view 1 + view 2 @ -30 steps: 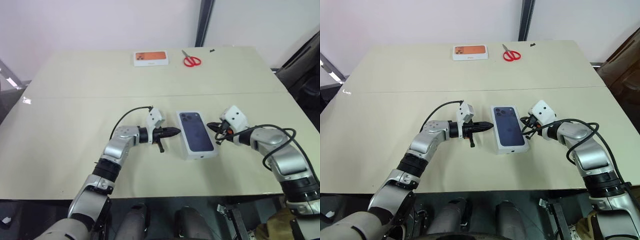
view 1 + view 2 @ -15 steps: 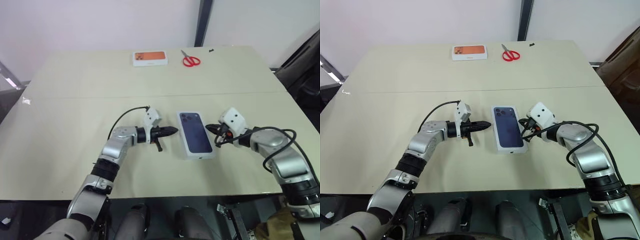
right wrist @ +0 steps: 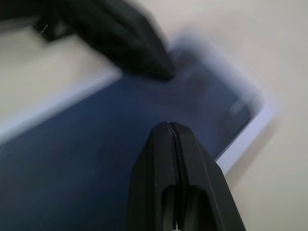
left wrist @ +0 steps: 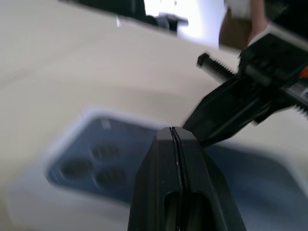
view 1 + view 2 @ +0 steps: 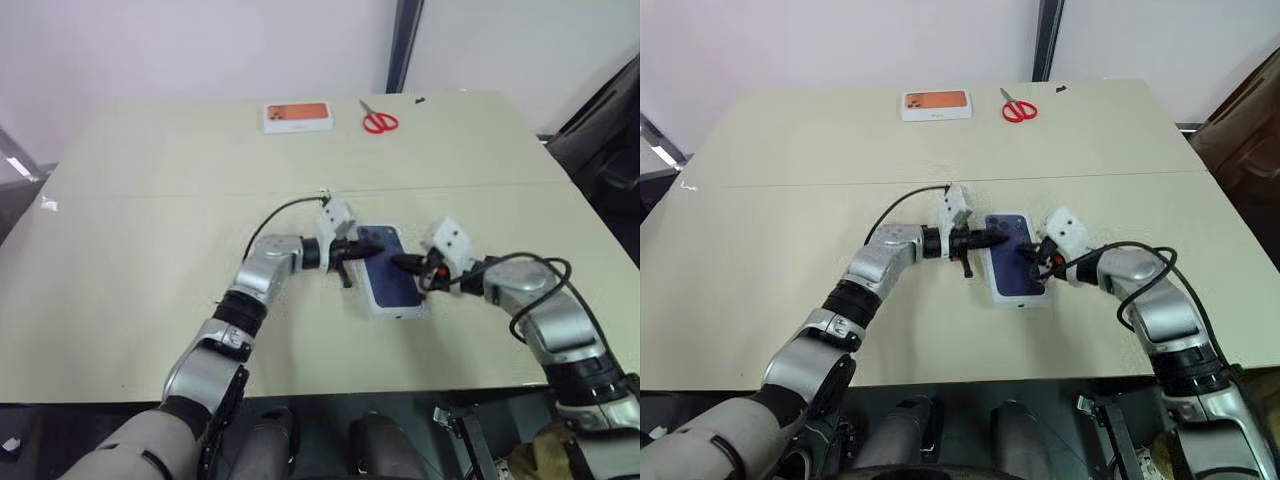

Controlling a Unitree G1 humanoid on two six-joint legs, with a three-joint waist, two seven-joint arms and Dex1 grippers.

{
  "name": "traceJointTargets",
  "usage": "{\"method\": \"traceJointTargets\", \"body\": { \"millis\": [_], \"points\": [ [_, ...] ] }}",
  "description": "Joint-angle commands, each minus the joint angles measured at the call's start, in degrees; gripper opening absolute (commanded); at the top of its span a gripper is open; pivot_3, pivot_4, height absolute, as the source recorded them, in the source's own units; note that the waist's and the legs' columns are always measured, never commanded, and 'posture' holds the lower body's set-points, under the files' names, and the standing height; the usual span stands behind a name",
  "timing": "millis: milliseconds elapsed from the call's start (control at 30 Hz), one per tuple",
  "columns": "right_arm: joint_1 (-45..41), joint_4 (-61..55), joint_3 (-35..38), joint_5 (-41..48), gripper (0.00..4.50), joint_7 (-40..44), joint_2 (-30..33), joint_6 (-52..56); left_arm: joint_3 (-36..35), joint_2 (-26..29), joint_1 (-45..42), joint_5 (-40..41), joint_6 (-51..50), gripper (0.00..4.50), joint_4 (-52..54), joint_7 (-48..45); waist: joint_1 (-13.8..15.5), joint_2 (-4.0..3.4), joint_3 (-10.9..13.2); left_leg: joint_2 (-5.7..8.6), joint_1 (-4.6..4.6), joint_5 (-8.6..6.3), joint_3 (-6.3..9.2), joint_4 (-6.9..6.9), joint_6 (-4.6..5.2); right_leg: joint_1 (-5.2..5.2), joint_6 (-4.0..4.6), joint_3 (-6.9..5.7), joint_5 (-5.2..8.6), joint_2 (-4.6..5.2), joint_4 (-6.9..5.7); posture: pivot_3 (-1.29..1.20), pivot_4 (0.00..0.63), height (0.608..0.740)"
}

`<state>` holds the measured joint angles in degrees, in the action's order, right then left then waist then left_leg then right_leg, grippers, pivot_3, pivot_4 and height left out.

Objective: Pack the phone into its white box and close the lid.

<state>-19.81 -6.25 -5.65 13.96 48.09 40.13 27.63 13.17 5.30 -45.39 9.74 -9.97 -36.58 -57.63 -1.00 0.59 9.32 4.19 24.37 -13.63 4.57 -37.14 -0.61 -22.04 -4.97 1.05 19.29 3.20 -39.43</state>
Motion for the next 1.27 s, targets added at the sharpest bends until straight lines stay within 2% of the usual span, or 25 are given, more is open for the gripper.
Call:
{"method": "traceJointTargets", "body": {
  "millis": [33, 200, 267, 300, 367, 500, 567, 600, 833, 1067, 1267],
  "points": [
    [1.9, 0.6, -1.8, -3.7, 0.03, -0.8, 1.2, -0.7, 3.4, 2.1, 2.4, -4.3, 2.9, 0.00, -1.1, -1.5, 0.2, 0.04, 0.0, -0.01, -0.03, 0.00, 0.03, 0.00, 0.00, 0.05, 0.00, -0.03, 0.00, -0.01, 0.00, 0.00, 0.150, 0.740],
    [0.6, 1.6, -0.1, -3.5, 0.03, -2.4, -0.1, -0.3, 1.2, 2.4, 3.6, -2.6, 1.6, 0.00, -0.6, -1.1, 0.4, 0.04, 0.0, -0.01, -0.96, -0.09, 0.08, 0.11, 0.11, 1.10, -0.03, -0.09, 0.03, 0.02, 0.36, 0.00, 0.150, 0.740],
    [-1.1, 1.4, 2.7, 2.0, 0.03, -1.2, -1.5, 5.5, -1.1, 2.3, 3.0, -0.2, -1.1, 0.00, 0.0, -1.4, 0.4, 0.05, 0.0, -0.01, -0.97, -0.09, 0.11, 0.10, 0.11, 1.12, -0.03, -0.10, 0.03, 0.02, 0.36, 0.00, 0.150, 0.740],
    [-1.9, 1.3, 3.9, 3.8, 0.26, -0.8, -1.9, 7.3, -2.3, 2.4, 2.8, 1.1, -2.2, 0.26, 0.9, -1.4, 0.3, 0.05, 0.0, -0.01, -0.96, -0.09, 0.10, 0.10, 0.11, 1.10, -0.03, -0.10, 0.03, 0.02, 0.35, 0.00, 0.150, 0.740],
    [-3.3, 0.5, 5.9, 5.3, 0.84, -1.0, -2.5, 7.8, -3.3, 3.7, 3.9, 3.0, -3.2, 0.82, 5.7, -2.9, 0.3, 0.05, 0.0, -0.01, -0.89, -0.09, 0.11, 0.11, 0.11, 1.01, -0.03, -0.10, 0.03, 0.02, 0.33, 0.00, 0.150, 0.740],
    [-2.8, -2.0, 9.7, 7.9, 2.94, 0.0, -1.4, 7.1, -6.1, 9.5, 8.5, 6.0, -6.0, 2.84, 18.1, -4.2, 0.0, 0.03, 0.0, -0.01, -0.72, -0.08, 0.08, 0.22, 0.08, 0.67, -0.03, 0.04, 0.03, 0.01, 0.27, 0.00, 0.150, 0.740],
    [-0.4, -2.7, 11.6, 9.4, 3.85, 1.4, -0.3, 7.2, -8.0, 13.4, 11.0, 6.7, -6.9, 3.74, 21.2, -4.3, 0.3, 0.02, 0.0, -0.01, -0.68, -0.07, 0.09, 0.24, 0.08, 0.62, -0.03, 0.04, 0.03, 0.01, 0.28, 0.00, 0.150, 0.740],
    [0.8, -3.1, 12.5, 9.8, 4.47, 2.0, 0.3, 6.8, -9.1, 15.3, 12.1, 7.3, -7.3, 4.36, 21.8, -4.6, 0.3, 0.02, 0.0, -0.01, -0.68, -0.07, 0.10, 0.24, 0.08, 0.64, -0.03, 0.03, 0.03, 0.01, 0.29, 0.00, 0.150, 0.740],
    [10.2, -7.4, 19.8, 13.0, 4.49, 5.2, 4.1, 4.9, -16.5, 27.9, 21.8, 9.2, -7.0, 4.44, 23.1, -6.4, 0.5, -0.01, 0.0, 0.00, -0.69, -0.10, 0.10, 0.21, 0.10, 0.69, -0.02, 0.04, 0.04, 0.06, 0.32, 0.00, 0.150, 0.740],
    [21.5, -8.2, 23.6, 8.9, 4.49, 9.9, 7.7, -7.8, -22.7, 32.6, 29.3, 12.5, -7.7, 4.44, 26.3, -5.9, 0.7, -0.01, 0.0, 0.00, -0.68, -0.14, 0.09, 0.25, 0.15, 0.72, -0.01, -0.01, 0.04, 0.14, 0.38, 0.00, 0.150, 0.740],
    [22.6, -6.6, 25.1, 9.7, 4.49, 10.3, 8.5, -8.7, -25.6, 35.4, 33.1, 13.3, -8.2, 4.44, 26.6, -5.3, 0.4, -0.02, 0.0, -0.01, -0.69, -0.14, 0.09, 0.28, 0.15, 0.71, -0.01, 0.00, 0.04, 0.14, 0.38, 0.00, 0.150, 0.740]
  ]
}}
